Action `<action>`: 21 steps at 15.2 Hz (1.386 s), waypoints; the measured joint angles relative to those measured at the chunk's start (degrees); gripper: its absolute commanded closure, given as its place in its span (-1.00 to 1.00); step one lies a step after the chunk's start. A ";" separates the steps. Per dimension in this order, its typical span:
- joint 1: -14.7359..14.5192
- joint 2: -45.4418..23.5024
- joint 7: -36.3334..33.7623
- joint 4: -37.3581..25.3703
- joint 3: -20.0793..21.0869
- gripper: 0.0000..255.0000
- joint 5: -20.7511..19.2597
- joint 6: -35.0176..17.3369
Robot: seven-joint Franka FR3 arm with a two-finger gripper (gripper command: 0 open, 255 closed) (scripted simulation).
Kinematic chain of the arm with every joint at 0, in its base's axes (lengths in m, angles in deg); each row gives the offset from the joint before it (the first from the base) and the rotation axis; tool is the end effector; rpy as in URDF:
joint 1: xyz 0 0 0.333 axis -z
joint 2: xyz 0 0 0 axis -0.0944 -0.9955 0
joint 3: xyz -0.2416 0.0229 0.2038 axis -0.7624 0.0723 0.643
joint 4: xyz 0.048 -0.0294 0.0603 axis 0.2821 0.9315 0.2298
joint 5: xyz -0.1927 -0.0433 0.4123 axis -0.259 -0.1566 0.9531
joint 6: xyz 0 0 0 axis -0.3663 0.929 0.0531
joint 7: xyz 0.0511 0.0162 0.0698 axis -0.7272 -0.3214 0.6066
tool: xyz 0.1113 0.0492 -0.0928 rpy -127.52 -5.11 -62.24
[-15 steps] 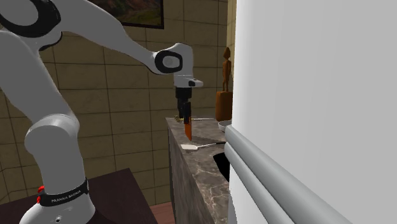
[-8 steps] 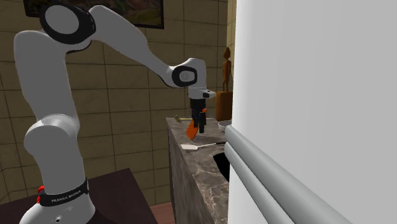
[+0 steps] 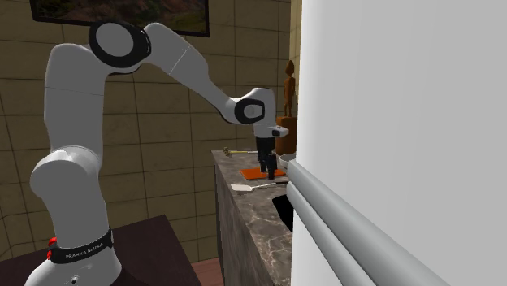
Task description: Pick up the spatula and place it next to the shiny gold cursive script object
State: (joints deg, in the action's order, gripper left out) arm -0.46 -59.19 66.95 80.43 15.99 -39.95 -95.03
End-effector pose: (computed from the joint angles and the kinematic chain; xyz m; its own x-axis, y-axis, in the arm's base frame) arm 0.6359 -0.0722 0.2837 0.9449 -0.3209 0.0652 -0.3215 -0.9469 -0.0009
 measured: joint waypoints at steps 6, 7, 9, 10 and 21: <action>0.06 -2.52 0.04 1.08 -0.03 -1.00 0.03 -3.62; 0.07 -2.58 0.05 1.07 -0.04 -1.00 0.03 -3.68; 0.08 -2.63 0.06 1.09 -0.04 -1.00 0.03 -3.77; 0.08 -2.64 0.06 1.10 -0.04 -1.00 0.03 -3.79; 0.08 -2.65 0.06 1.08 -0.04 1.00 0.03 -3.81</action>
State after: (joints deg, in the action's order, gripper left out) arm -0.38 -61.84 67.02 81.51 15.95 -39.92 -98.84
